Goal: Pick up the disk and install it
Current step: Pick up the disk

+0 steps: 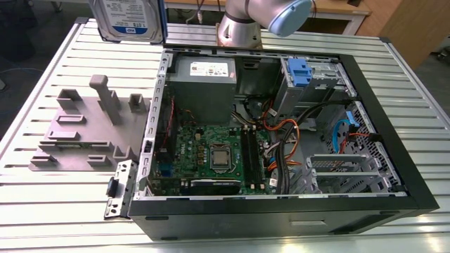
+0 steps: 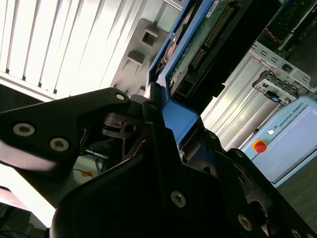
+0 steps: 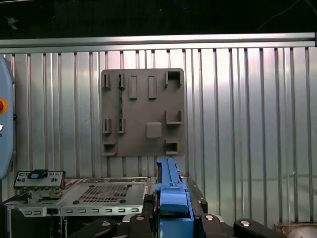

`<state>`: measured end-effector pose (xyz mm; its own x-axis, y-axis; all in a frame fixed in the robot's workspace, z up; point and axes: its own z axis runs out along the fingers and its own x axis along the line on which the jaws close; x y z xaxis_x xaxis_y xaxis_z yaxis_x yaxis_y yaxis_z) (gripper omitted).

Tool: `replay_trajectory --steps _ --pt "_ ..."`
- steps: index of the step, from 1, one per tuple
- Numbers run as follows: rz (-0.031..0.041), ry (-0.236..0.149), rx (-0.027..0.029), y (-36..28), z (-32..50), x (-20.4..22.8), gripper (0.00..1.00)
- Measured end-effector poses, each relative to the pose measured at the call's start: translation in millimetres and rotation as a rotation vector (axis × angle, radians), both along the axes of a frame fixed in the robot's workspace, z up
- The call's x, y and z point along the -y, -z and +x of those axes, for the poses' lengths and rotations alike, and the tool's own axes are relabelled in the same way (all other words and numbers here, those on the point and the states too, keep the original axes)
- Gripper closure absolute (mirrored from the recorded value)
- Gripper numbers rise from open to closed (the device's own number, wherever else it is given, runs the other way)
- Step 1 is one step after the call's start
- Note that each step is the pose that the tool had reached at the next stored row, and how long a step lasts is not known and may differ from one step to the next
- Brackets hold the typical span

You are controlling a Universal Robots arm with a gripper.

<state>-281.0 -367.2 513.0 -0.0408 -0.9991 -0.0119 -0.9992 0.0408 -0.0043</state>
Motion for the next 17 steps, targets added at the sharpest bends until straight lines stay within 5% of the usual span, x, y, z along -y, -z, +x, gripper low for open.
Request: replay_trajectory --steps 8,17 --pt "0.0001 0.000 0.0002 0.1 0.0 11.2 0.64" --pt "0.0000 0.000 0.0000 0.0 1.5 11.8 0.64"
